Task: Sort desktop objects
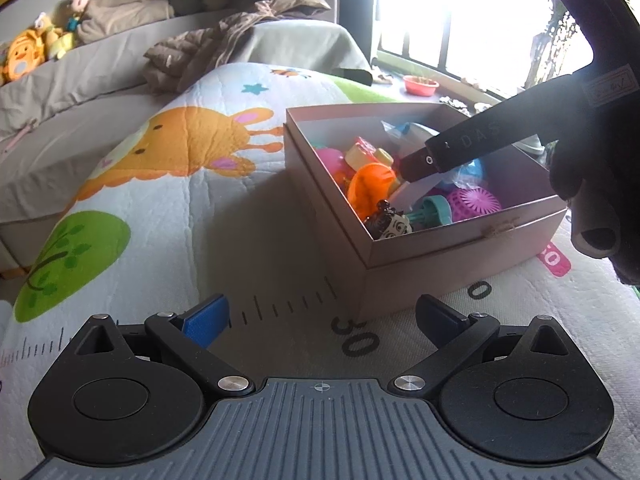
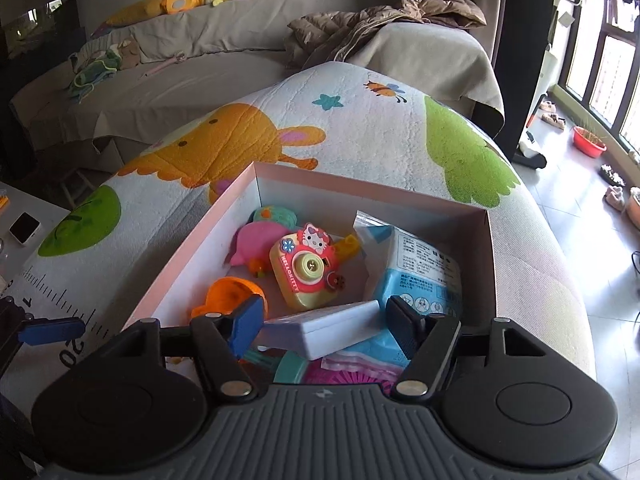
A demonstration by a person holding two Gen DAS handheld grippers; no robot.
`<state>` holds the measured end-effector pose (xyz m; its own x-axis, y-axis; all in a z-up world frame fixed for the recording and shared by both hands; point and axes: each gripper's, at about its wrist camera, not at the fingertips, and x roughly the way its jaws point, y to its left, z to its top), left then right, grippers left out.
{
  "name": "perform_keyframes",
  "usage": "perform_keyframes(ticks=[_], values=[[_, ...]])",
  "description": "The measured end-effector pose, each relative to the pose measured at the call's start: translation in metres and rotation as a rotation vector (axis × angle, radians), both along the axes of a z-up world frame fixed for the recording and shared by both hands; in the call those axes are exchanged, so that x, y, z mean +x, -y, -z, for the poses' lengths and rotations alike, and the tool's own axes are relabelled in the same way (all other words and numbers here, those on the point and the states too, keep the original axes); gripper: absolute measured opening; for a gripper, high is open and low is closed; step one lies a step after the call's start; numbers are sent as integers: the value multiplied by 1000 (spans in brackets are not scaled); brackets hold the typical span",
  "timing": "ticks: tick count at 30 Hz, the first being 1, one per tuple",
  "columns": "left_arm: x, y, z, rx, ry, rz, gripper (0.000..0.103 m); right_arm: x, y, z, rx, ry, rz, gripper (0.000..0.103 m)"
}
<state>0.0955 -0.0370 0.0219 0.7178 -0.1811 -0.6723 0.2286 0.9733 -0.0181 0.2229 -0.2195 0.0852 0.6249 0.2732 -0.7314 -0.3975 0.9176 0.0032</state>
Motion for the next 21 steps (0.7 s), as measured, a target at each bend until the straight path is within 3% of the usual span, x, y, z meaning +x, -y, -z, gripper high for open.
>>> perform_keyframes(ticks=[6,16,21], values=[[-3,-3,2,-20,-7,2,102,-21,8,-3,-19,-22,-31,38],[-8,2,5,-14,-4,11,102,-16,-13,5,-46,-24,-40,39],[-18,2,8,5,3,-8,102,-46,9,-15,53,68,18,42]])
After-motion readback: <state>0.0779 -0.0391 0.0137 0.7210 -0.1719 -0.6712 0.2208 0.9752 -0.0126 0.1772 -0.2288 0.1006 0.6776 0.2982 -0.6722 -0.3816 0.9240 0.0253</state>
